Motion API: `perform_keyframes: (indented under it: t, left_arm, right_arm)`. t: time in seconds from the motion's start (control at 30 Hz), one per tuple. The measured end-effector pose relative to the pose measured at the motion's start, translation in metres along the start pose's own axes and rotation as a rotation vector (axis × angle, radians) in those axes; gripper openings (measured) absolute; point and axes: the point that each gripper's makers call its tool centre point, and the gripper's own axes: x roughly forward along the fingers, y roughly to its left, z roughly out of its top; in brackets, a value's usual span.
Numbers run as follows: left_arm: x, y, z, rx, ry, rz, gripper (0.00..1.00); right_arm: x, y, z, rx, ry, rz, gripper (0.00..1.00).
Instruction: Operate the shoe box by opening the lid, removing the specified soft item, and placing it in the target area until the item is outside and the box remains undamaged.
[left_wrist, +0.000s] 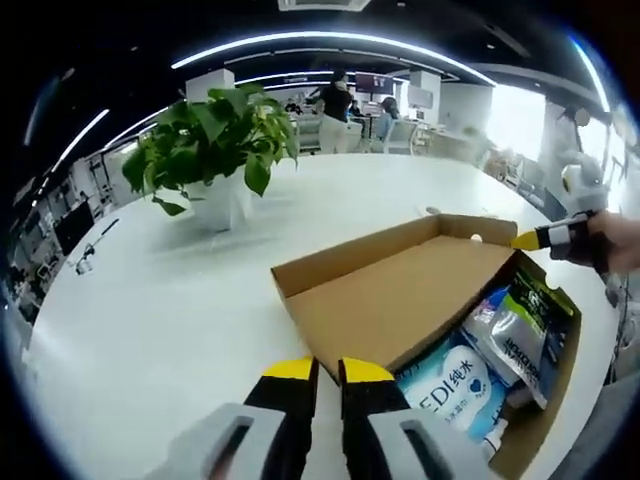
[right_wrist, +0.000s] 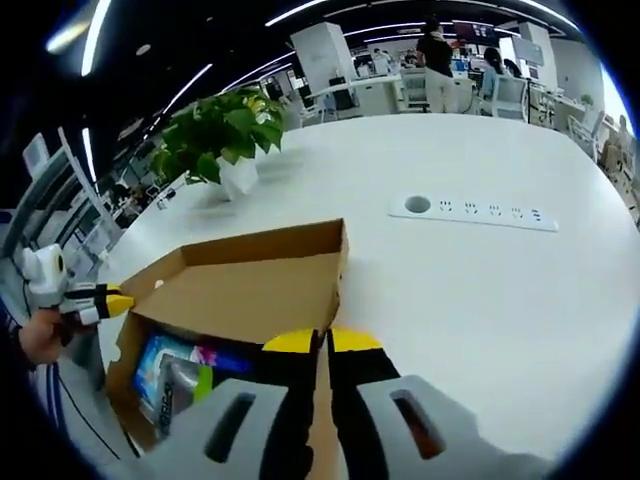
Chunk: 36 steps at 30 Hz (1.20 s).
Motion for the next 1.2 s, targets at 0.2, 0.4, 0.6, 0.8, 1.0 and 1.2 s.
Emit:
perform_keyframes:
  t: [0.2,0.4,0.6,0.8,1.0,1.2]
  left_arm:
    - [-0.017,-0.003,0.003,-0.002,-0.028,0.013,0.08]
    - [-0.039,-0.007,-0.001,-0.066,-0.059,0.042,0.1]
    - [-0.058,-0.025,-0.01,-0.106,-0.079,0.038,0.1]
    - [-0.072,-0.053,-0.008,-0.131,-0.122,-0.006,0.11]
    - [-0.075,-0.076,-0.009,-0.154,-0.13,-0.081,0.15]
    - [-0.071,-0.1,-0.004,-0.137,-0.135,-0.154,0.16]
  right_arm:
    - [-0.01,0.007,-0.007,-0.015,0.009,0.038,0.07]
    - [-0.029,0.013,-0.018,-0.003,-0.017,0.063,0.09]
    - [-0.05,0.019,-0.031,0.008,-0.03,0.082,0.1]
    - [-0.07,0.019,-0.037,0.022,-0.06,0.103,0.11]
    - [-0.085,0.017,-0.042,0.041,-0.081,0.11,0.13]
    - [-0.094,0.02,-0.051,0.013,-0.081,0.113,0.13]
